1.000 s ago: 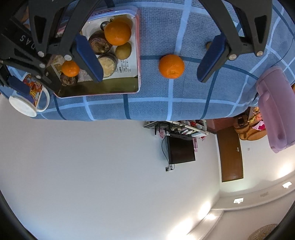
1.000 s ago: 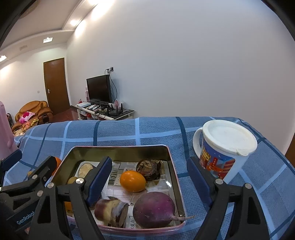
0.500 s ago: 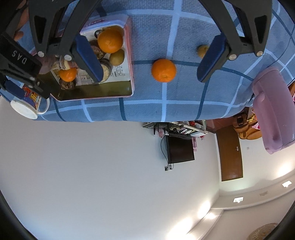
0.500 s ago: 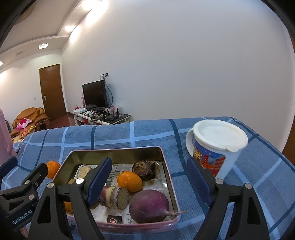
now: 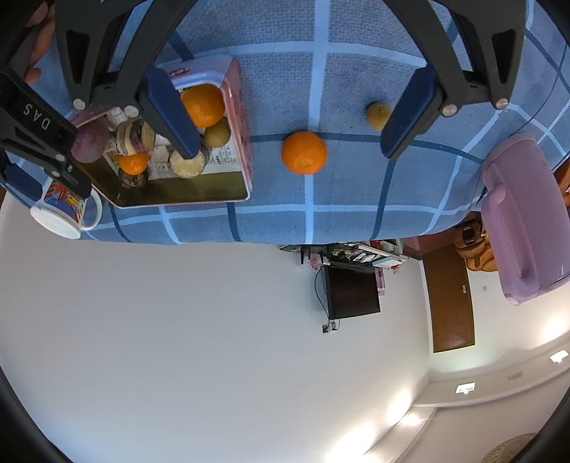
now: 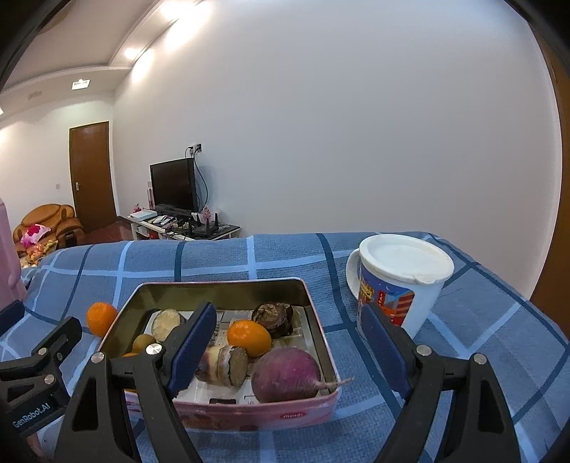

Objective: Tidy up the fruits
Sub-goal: 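Withdraw both open tools from the tin toward the remaining fruits, then grasp the large orange with the right tool, then grasp the small brown round fruit with the left tool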

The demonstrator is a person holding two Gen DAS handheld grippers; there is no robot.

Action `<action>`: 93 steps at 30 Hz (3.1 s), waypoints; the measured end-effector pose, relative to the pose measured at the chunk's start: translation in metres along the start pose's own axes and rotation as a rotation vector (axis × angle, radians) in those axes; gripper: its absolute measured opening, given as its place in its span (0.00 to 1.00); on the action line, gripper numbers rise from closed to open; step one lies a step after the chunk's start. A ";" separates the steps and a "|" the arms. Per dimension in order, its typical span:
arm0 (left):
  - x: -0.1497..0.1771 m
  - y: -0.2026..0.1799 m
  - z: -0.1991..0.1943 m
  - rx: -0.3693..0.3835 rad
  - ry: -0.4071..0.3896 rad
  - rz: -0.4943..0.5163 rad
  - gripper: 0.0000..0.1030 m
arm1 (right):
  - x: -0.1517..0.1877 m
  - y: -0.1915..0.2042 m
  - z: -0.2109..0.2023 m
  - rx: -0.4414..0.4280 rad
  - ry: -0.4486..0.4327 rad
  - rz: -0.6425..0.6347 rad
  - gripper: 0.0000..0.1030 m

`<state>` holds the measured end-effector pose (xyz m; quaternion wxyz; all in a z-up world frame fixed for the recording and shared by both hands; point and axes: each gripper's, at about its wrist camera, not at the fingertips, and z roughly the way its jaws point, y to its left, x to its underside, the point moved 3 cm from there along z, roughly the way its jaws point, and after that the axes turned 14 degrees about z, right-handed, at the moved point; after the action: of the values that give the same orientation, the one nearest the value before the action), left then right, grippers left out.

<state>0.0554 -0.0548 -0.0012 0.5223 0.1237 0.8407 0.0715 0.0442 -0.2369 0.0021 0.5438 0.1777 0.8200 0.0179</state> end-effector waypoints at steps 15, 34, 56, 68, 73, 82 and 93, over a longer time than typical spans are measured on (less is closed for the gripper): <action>0.015 0.023 -0.008 0.007 0.029 0.004 1.00 | 0.017 0.026 -0.020 -0.024 0.021 -0.013 0.82; 0.040 0.095 0.003 -0.063 0.119 -0.026 1.00 | 0.039 0.096 -0.025 -0.101 0.053 -0.077 0.82; 0.067 0.172 0.035 -0.149 0.290 -0.069 1.00 | 0.069 0.205 0.047 -0.187 0.286 -0.290 0.59; 0.064 0.168 0.037 -0.132 0.298 -0.030 1.00 | 0.082 0.227 0.099 -0.122 0.443 -0.344 0.51; 0.066 0.168 0.037 -0.122 0.303 -0.034 1.00 | 0.084 0.224 0.094 -0.116 0.438 -0.352 0.47; 0.055 0.148 0.036 0.075 0.216 -0.046 1.00 | 0.063 0.183 0.017 -0.225 0.197 -0.201 0.47; 0.044 0.096 0.090 0.179 0.367 0.022 0.68 | 0.052 0.143 0.001 -0.189 0.158 -0.111 0.47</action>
<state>0.1298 0.0488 -0.0550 0.3464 0.1638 0.9234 0.0233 0.0657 -0.0873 -0.0123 0.4919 0.0781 0.8635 0.0790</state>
